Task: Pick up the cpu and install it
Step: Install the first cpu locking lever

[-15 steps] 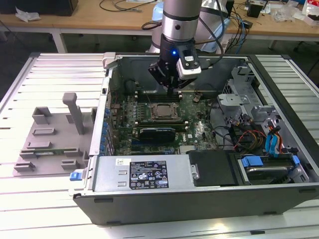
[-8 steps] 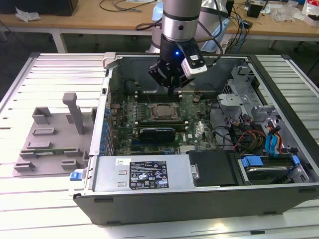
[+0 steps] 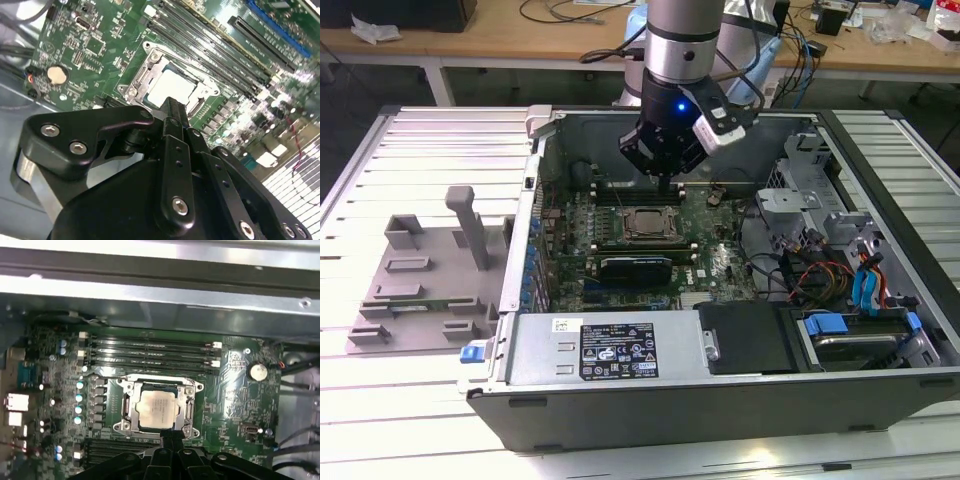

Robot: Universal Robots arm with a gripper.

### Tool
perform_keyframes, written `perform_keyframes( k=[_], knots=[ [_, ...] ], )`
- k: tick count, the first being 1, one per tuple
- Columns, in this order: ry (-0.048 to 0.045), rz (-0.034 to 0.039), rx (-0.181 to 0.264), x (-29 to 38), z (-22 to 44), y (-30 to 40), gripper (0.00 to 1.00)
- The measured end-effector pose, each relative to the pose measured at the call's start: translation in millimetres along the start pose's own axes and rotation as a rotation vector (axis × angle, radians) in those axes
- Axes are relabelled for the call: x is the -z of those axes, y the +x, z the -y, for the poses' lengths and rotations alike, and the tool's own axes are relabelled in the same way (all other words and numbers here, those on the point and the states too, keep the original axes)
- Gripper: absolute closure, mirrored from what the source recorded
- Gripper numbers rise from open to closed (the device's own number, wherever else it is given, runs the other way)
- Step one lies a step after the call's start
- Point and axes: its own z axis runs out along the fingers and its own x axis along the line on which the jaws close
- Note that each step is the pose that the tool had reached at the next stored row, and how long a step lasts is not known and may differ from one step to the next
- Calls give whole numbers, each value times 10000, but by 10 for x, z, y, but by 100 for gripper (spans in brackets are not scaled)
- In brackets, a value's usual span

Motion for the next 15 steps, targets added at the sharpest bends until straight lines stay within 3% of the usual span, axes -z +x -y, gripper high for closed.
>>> perform_keyframes(
  k=[1, 4, 6, 15],
  knots=[
    [1, 6, 244, 0, 0, 0, 89],
    [2, 7, 323, 0, 0, 1, 89],
    [1, 7, 322, -1, -17, 205, 89],
    [3, 6, 322, -5, -37, 395, 89]
  ],
)
